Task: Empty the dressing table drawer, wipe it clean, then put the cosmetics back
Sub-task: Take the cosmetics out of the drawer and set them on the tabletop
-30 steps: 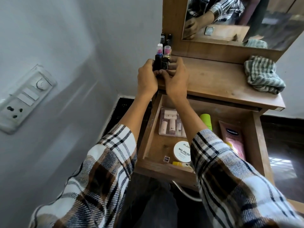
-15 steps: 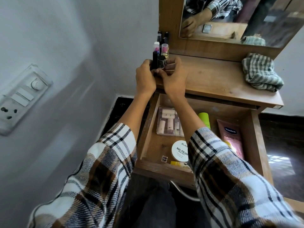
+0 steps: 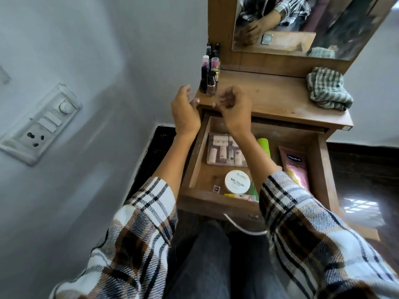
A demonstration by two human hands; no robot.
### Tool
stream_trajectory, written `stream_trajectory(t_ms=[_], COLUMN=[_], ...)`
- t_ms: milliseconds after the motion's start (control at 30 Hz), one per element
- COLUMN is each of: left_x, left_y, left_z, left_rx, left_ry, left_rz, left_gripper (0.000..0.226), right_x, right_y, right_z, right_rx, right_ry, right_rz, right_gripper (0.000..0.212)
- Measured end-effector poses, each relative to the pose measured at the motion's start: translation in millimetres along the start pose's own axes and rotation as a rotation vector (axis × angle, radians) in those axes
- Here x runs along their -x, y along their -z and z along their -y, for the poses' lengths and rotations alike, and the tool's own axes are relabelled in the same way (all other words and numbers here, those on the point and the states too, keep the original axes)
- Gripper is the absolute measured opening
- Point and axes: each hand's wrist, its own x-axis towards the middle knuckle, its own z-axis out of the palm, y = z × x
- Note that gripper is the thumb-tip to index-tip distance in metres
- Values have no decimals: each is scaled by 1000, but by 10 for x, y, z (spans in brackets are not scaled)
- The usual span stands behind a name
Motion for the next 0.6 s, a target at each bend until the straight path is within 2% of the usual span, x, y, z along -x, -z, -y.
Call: stream_trajectory(t_ms=[133,200,300,367,467,600], left_x=[341,531,751,869,970,1051], left_y=[211,315,431,499,556,563], left_z=[-41,-47,-34,-29,-32,-60], left_rx=[5,-53,-248,-317,-423,-596], left_ry=[-5,-24,-44,5,26,-32], left_rz=[182,380,737,877,982,1010], left_gripper=[38,32,24,27,33,16], right_x=[311,470,658,781,921,1057], right_y=[218,339,492,554,581,565], right_z=[-25,-13,-15,-24,-23,-25], right_rx=[59,116,349,466,548,594], right_ry=[-35,-65,-141,-229,-280,-281], right_rz=[133,272,567,723,829,881], right_gripper=[25,26,28,28,33,36])
